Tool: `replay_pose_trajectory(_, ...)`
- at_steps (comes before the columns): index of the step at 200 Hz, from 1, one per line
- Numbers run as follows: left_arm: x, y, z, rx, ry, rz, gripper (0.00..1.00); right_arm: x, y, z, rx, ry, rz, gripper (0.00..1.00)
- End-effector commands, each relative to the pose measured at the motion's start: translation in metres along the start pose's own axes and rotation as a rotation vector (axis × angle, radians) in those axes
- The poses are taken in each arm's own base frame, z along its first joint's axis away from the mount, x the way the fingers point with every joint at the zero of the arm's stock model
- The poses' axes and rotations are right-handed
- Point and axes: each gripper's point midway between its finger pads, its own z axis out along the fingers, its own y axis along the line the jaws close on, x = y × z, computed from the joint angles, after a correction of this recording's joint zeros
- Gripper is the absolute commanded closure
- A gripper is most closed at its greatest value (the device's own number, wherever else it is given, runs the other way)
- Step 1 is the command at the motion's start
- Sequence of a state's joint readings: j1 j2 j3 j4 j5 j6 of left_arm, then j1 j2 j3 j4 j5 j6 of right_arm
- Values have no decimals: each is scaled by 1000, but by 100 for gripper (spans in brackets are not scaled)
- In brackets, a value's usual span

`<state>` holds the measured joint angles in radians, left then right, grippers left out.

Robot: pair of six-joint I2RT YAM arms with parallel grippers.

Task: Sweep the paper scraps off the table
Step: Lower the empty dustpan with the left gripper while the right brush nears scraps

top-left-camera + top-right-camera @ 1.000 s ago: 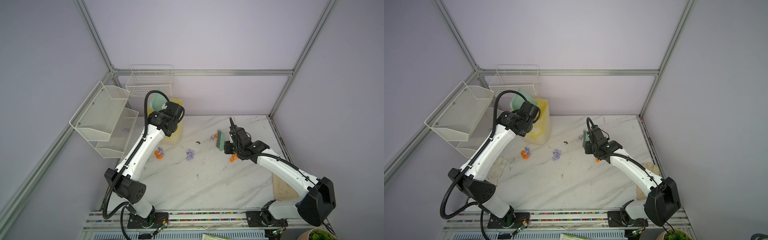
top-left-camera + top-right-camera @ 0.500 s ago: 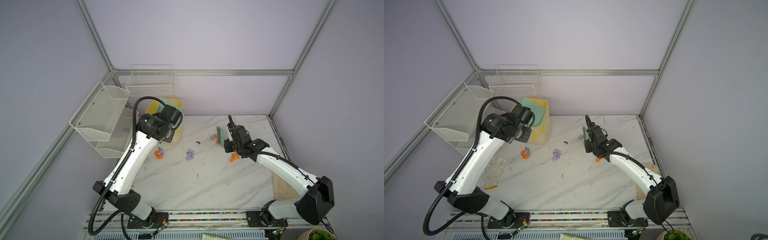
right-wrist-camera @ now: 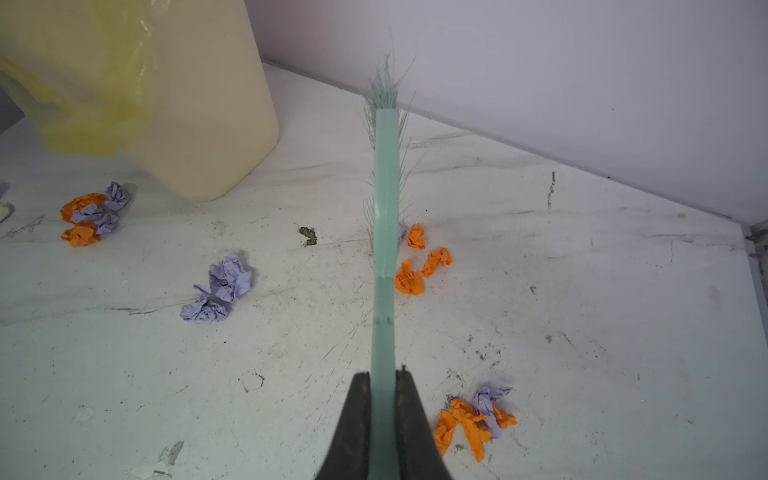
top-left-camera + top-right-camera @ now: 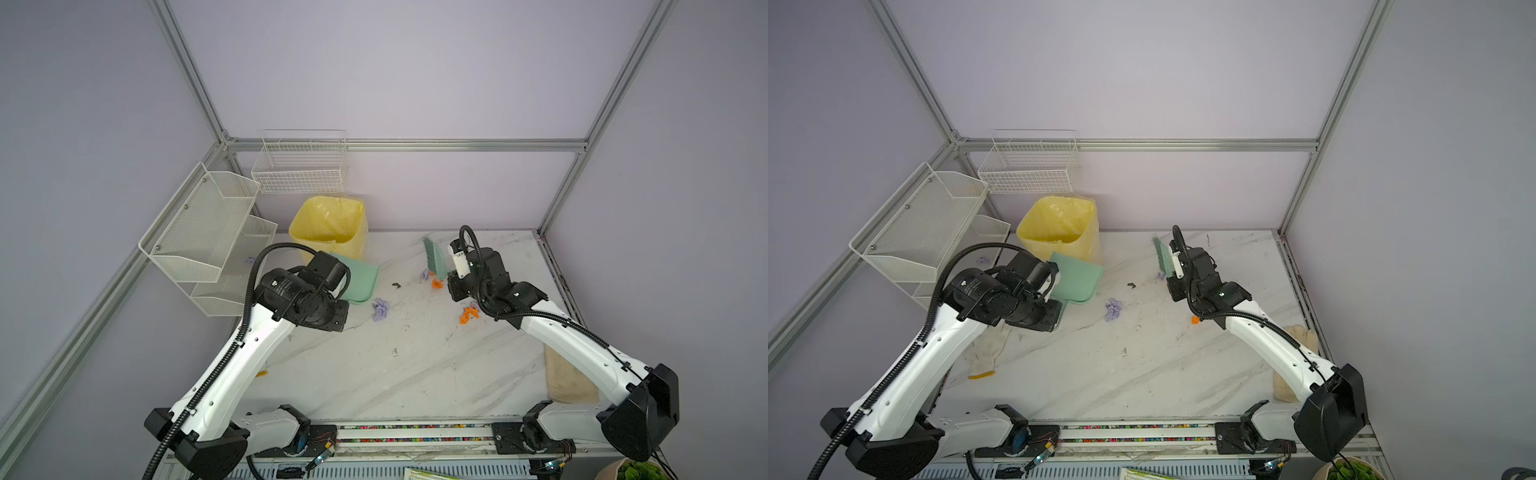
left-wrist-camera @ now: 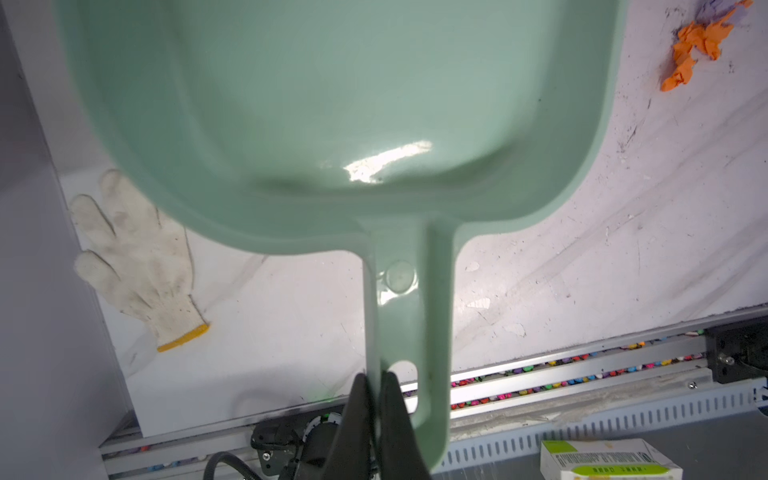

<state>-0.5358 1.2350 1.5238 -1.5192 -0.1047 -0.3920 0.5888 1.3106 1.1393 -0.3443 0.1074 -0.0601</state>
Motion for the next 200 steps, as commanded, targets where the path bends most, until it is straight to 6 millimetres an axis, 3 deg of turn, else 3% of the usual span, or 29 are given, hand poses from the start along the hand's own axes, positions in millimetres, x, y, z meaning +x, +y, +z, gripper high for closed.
replay_pose_trajectory(1,14,-11,2,80,12,-47,100,-26,9,-12,-60,-128,-85,100)
replay_pose_trajectory(62,44,-21,20,142,82,-88,100,-34,18,-3,-94,-130,-180,100)
replay_pose_trajectory(100,62,-28,38,183,114,-138,100,-39,39,-9,-199,-187,-222,100)
replay_pose_trajectory(127,76,-31,56,182,155,-162,100,-31,51,-6,-246,-207,-253,100)
replay_pose_trajectory(200,91,-42,88,165,220,-152,100,-19,60,11,-272,-181,-284,100)
